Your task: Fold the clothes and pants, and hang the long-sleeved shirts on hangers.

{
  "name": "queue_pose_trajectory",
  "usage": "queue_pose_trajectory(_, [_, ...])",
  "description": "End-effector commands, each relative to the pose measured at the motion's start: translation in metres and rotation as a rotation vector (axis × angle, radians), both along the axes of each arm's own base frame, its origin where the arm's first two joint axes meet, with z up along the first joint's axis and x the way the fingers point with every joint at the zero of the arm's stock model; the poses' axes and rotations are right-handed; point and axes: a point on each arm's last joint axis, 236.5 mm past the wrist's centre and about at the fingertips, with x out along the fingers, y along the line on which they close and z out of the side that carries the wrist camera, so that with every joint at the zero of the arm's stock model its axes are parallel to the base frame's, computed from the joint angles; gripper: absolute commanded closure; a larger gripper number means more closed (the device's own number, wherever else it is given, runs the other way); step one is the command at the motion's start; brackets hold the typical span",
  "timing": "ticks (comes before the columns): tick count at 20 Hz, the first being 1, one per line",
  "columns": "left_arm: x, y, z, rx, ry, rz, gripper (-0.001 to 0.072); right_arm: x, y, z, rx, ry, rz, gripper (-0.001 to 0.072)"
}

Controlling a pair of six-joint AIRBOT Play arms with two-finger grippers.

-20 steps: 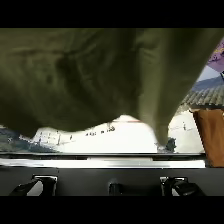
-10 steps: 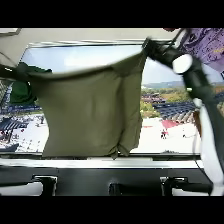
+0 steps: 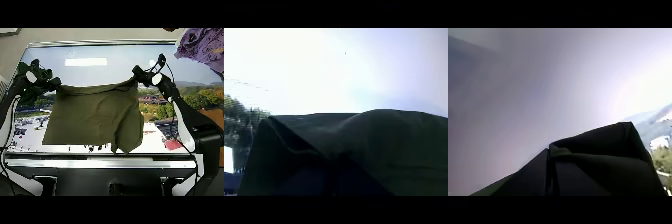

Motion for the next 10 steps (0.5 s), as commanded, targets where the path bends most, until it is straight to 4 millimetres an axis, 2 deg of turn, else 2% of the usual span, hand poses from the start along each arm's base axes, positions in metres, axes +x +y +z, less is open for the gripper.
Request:
queue_pose_trajectory(1, [0.005, -0.001, -0.005, -0.005, -0.010, 0.013, 0.0629, 0.000, 0.003, -0.009, 0.059, 0.038, -0.023, 0.0527])
queue_pose_trajectory(2, [-0.005, 0.002, -0.007, -0.010, 0.036, 0.011, 0.0432, -0.006, 0.007, -0.007, 0.084, 0.065, -0.012, 0.0445])
queue_pose_trajectory(3, [-0.014, 0.008, -0.006, -0.017, 0.076, 0.015, 0.0264, -0.011, 0.007, -0.002, 0.101, 0.086, 0.001, 0.0416])
queue_pose_trajectory(4, [-0.021, 0.015, -0.001, -0.030, 0.105, 0.021, 0.0227, -0.018, 0.006, 0.006, 0.106, 0.105, 0.019, 0.0386])
queue_pose_trajectory(6, [-0.036, 0.040, 0.023, -0.024, 0.134, 0.025, 0.0227, -0.037, -0.010, 0.035, 0.075, 0.118, 0.084, 0.0386])
queue_pose_trajectory(7, [-0.046, 0.055, 0.040, -0.007, 0.128, 0.014, 0.0224, -0.049, -0.025, 0.055, 0.025, 0.100, 0.141, 0.0383])
queue_pose_trajectory(9, [-0.073, 0.085, 0.072, 0.024, 0.133, -0.014, 0.0159, -0.084, -0.057, 0.091, -0.097, 0.072, 0.276, 0.0269])
queue_pose_trajectory(10, [-0.084, 0.097, 0.091, -0.027, 0.111, 0.037, 0.0159, -0.106, -0.074, 0.102, -0.158, 0.080, 0.346, 0.0271])
